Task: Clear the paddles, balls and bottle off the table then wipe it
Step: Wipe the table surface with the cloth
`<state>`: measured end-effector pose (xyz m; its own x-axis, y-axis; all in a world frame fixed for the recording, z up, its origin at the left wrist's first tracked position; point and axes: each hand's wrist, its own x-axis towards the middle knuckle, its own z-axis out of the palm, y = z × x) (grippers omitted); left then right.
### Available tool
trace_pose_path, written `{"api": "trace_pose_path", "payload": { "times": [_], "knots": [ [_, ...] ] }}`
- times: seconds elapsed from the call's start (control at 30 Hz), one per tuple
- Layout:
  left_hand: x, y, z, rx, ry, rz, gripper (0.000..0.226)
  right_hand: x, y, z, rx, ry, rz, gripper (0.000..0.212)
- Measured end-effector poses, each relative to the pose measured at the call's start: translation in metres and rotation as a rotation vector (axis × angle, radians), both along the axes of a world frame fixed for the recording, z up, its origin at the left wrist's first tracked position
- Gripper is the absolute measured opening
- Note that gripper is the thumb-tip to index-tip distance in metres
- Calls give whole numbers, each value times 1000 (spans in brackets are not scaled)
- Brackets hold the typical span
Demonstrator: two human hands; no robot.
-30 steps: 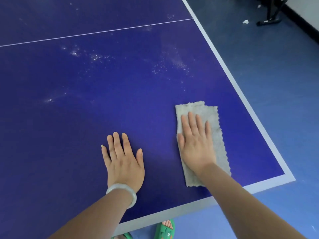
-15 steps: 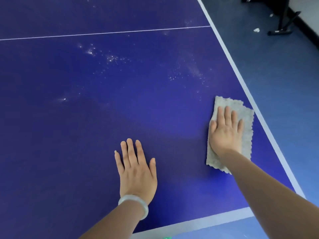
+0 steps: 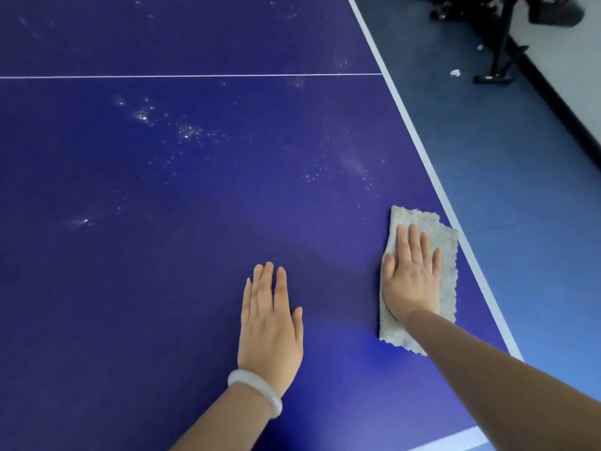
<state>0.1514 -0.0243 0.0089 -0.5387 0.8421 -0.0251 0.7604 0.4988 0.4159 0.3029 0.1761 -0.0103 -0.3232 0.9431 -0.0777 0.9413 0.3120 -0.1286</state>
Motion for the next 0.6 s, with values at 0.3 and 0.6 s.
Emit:
{"api": "trace_pose_path", "payload": {
  "times": [0.3, 0.6],
  "knots": [
    [-7, 110, -5, -212, 61, 226, 70, -4, 43, -2, 2, 24, 46, 61],
    [5, 117, -17, -256, 210, 289, 74, -26, 155, -2, 0, -24, 237, 61]
  ]
}}
